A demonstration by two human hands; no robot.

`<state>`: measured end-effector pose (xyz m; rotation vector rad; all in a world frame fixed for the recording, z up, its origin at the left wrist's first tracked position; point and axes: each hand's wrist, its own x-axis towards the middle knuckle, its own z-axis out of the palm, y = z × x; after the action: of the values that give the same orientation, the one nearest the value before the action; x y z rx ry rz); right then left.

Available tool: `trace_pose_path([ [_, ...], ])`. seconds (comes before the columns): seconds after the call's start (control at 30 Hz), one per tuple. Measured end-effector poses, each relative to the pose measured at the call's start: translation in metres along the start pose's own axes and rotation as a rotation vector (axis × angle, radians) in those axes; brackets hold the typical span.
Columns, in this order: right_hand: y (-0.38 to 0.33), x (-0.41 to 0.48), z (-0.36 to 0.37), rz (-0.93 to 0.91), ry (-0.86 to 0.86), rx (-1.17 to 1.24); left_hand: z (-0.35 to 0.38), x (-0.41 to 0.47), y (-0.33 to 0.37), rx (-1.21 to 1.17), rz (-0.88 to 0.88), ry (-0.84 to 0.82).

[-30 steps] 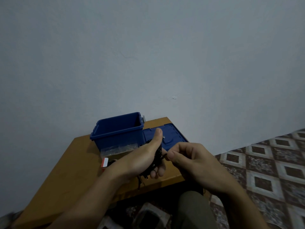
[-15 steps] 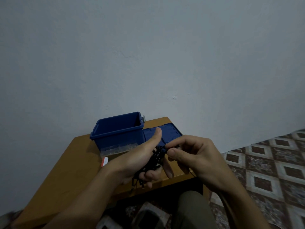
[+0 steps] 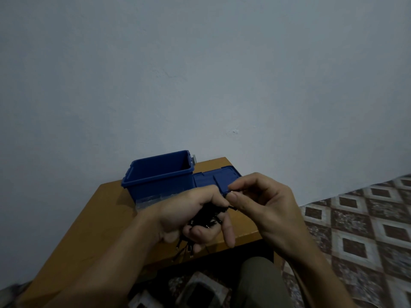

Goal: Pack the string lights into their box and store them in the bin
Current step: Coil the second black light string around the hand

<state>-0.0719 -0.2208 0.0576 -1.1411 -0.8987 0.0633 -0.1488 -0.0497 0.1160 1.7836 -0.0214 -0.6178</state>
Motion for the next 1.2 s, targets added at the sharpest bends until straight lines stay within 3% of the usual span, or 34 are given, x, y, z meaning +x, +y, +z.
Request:
trace_pose_path([
  [0.53, 0.006, 0.002, -0.006, 0.081, -0.079, -0.031, -0.007, -0.001, -0.012, -0.273, 0.112, -0.131],
  [1.0, 0.022, -0.001, 0.016, -0.034, 0.014, -0.471, -0.012, -0.007, -0.033, -0.479, 0.213, -0.224],
  [1.2, 0.025, -0.003, 0.025, -0.010, -0.039, -0.498, -0.008, -0.009, -0.050, -0.650, 0.323, -0.222],
])
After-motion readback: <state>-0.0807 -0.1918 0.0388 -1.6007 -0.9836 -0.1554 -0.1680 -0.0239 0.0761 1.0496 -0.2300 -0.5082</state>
